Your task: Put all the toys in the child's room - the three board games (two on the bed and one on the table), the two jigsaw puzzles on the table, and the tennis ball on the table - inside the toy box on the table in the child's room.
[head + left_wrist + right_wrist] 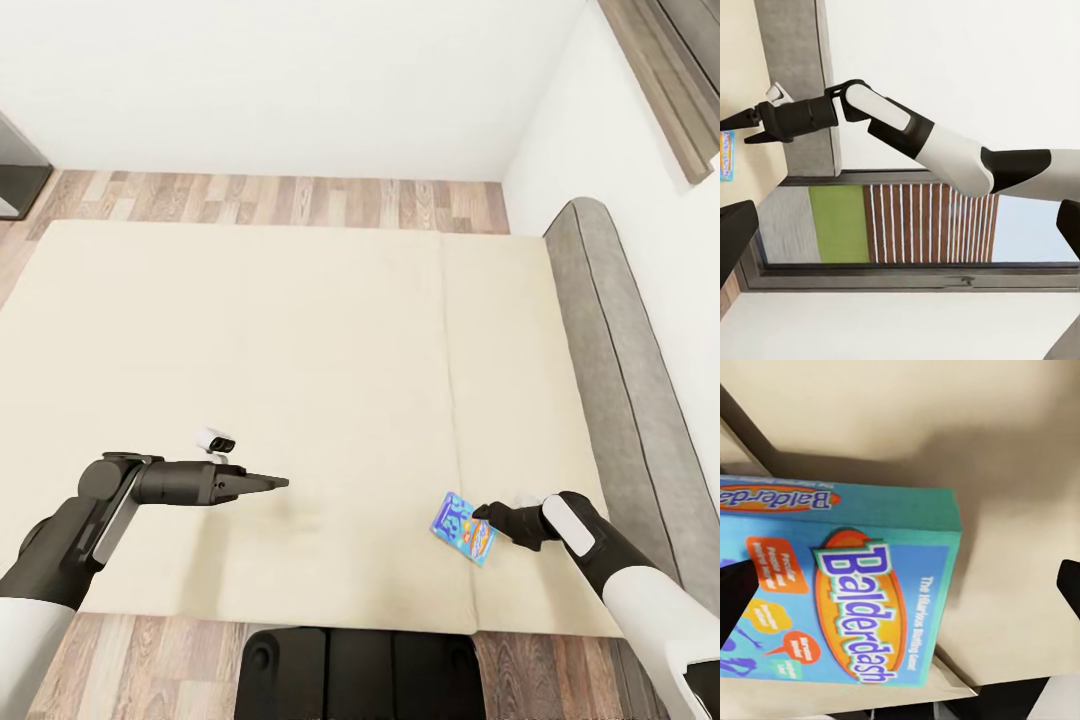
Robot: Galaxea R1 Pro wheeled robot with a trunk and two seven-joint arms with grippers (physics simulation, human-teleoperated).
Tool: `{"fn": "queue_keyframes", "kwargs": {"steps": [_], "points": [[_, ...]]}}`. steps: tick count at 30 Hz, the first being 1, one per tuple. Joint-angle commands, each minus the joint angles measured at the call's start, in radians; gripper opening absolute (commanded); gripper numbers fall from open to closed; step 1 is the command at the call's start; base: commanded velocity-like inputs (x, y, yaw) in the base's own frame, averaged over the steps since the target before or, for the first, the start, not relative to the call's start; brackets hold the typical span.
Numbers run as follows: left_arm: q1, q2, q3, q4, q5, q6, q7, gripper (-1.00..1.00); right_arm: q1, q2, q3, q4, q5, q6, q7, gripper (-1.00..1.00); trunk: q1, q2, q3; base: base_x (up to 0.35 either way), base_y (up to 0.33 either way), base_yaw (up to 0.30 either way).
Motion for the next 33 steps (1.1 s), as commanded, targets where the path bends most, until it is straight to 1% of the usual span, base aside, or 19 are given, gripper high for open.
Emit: {"fn": "queue_keyframes", "kwargs": {"steps": [1, 3, 12, 18, 33], "points": [[-0.001, 0.001, -0.002, 0.000, 0.001, 0.010, -0.004, 1.00, 0.000, -0.001, 0.006, -0.002, -0.008, 0.002, -0.004, 1.00, 0.001, -0.001, -0.003, 0.000, 0.000, 0.000], [-0.001, 0.001, -0.002, 0.000, 0.001, 0.010, -0.004, 1.00, 0.000, -0.001, 0.007, -0.002, -0.008, 0.002, 0.007, 1.00, 0.001, -0.001, -0.006, 0.000, 0.000, 0.000], [-0.001, 0.001, -0.002, 0.000, 0.000, 0.010, -0.004, 1.00, 0.000, -0.001, 0.009, -0.003, -0.007, 0.001, 0.098, 1.00, 0.001, -0.001, -0.021, 0.000, 0.000, 0.000], [-0.001, 0.001, -0.002, 0.000, 0.000, 0.010, -0.004, 1.00, 0.000, -0.001, 0.009, -0.003, -0.006, 0.001, 0.117, 1.00, 0.001, -0.001, -0.027, 0.000, 0.000, 0.000], [-0.001, 0.001, -0.002, 0.000, 0.000, 0.010, -0.004, 1.00, 0.000, -0.001, 0.012, -0.003, -0.006, 0.002, 0.129, 1.00, 0.001, -0.001, -0.029, 0.000, 0.000, 0.000]]}}
